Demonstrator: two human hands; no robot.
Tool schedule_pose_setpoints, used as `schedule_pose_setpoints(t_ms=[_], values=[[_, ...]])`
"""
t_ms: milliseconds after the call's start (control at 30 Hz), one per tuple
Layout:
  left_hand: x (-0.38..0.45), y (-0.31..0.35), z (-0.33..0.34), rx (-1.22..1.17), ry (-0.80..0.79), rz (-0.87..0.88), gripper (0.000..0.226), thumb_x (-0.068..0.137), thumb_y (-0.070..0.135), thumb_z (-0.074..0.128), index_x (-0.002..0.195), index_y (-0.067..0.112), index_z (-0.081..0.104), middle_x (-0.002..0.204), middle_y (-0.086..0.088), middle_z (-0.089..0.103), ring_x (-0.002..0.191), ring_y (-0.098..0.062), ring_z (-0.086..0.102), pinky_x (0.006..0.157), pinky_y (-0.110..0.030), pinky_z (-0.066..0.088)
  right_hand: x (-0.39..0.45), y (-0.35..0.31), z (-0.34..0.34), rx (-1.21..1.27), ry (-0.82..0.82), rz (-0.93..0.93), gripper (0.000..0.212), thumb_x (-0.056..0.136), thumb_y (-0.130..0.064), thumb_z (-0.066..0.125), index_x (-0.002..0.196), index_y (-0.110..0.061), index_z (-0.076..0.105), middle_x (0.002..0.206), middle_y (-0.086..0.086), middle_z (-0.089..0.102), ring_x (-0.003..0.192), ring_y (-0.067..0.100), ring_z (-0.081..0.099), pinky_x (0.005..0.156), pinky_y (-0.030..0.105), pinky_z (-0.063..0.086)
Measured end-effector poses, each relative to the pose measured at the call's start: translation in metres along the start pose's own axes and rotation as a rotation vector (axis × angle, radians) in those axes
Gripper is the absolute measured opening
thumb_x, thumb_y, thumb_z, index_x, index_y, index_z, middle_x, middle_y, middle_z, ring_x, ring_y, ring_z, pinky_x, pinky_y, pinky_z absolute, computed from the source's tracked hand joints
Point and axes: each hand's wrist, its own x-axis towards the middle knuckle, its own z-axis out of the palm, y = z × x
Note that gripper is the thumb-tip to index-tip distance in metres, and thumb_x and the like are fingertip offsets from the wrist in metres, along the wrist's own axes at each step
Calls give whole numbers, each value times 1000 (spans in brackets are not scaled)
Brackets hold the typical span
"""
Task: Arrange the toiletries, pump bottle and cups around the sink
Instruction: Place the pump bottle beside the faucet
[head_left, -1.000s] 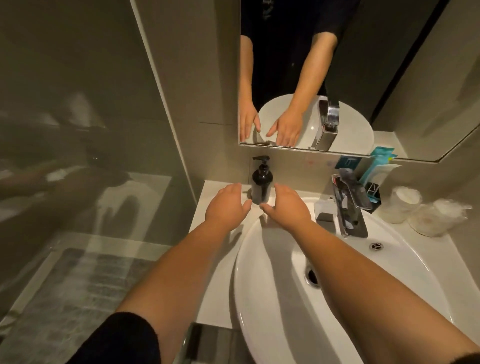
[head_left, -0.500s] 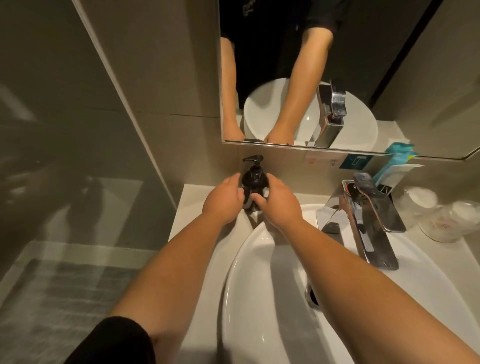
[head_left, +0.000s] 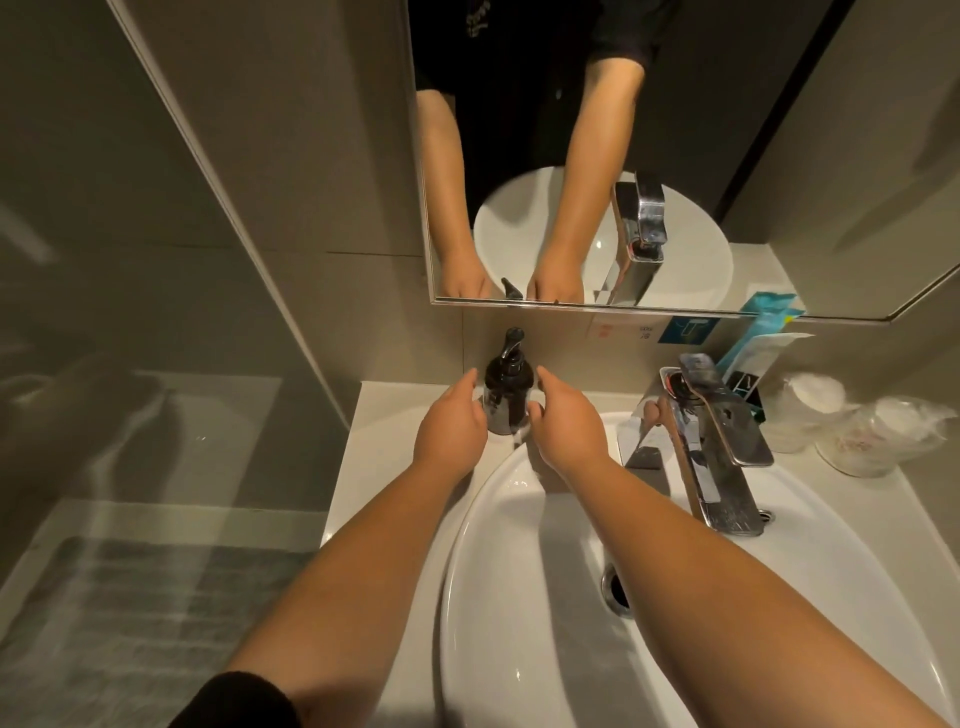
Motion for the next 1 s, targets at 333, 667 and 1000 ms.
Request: schedule_pose_setpoints(t_ms=[333,667,1000], values=[[4,2,9,-44,12,54,47,99,12,38,145,21,35,136,-4,53,120,-23,53,89,-23,38,9,-5,-1,-64,-50,22,39,87,-7,51,124,-14,44,86,10,66,79,34,60,67,37,46],[3,11,13,-39,-9,64,49,99,13,37,147,21,32,141,-4,50,122,-23,51,96,-31,43,10,-3,1,-37,-70,41,40,86,-4,50,124,-12,41,85,11,62,77,33,59,61,36,42],[6,11,13,16,0,118,43,97,16,41,140,20,38,126,-7,59,106,-23,58,82,-32,48,8,4,4,-94,-46,-7,24,87,-9,49,110,-13,45,74,9,60,71,31,57,58,37,42]])
